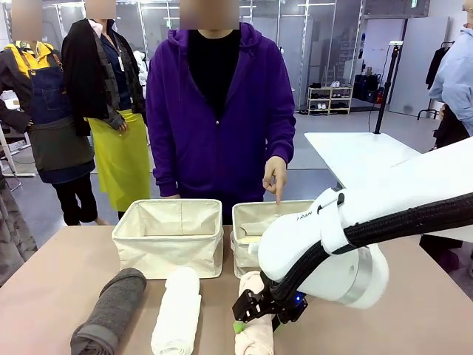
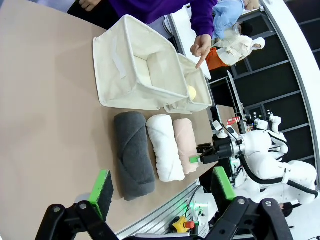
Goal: Divide the towels into two baskets.
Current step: Pick up one hotel-folded towel from the bottom of the table and place it in the Fabric basket indicated by the person.
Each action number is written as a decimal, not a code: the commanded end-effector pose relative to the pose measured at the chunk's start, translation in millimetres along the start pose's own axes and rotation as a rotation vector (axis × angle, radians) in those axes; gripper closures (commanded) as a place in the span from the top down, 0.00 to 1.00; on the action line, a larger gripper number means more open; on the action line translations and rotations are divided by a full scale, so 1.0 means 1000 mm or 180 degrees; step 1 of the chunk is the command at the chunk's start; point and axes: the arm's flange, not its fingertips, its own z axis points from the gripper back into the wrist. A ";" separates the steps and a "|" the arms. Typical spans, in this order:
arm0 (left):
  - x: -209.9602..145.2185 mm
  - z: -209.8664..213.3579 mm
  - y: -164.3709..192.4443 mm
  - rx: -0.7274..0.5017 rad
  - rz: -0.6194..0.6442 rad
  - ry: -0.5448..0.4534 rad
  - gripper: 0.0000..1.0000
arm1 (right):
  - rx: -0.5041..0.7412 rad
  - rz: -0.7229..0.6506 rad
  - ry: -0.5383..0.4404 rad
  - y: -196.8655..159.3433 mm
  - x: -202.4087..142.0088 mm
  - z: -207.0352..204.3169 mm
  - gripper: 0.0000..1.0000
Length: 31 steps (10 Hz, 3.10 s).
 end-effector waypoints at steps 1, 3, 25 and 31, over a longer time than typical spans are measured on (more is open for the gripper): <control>0.002 0.002 0.001 -0.0084 -0.0067 -0.0052 1.00 | 0.0012 0.0056 -0.0012 -0.003 0.003 -0.006 0.72; 0.002 0.002 0.001 -0.0084 -0.0067 -0.0052 1.00 | -0.0020 0.0053 -0.0033 -0.003 0.003 -0.006 0.52; 0.002 0.002 0.001 -0.0084 -0.0067 -0.0052 1.00 | -0.2001 0.3748 0.0650 -0.006 0.100 0.211 0.36; 0.002 0.002 0.001 -0.0084 -0.0067 -0.0052 1.00 | -0.2027 0.4443 0.0526 -0.040 0.240 0.183 0.36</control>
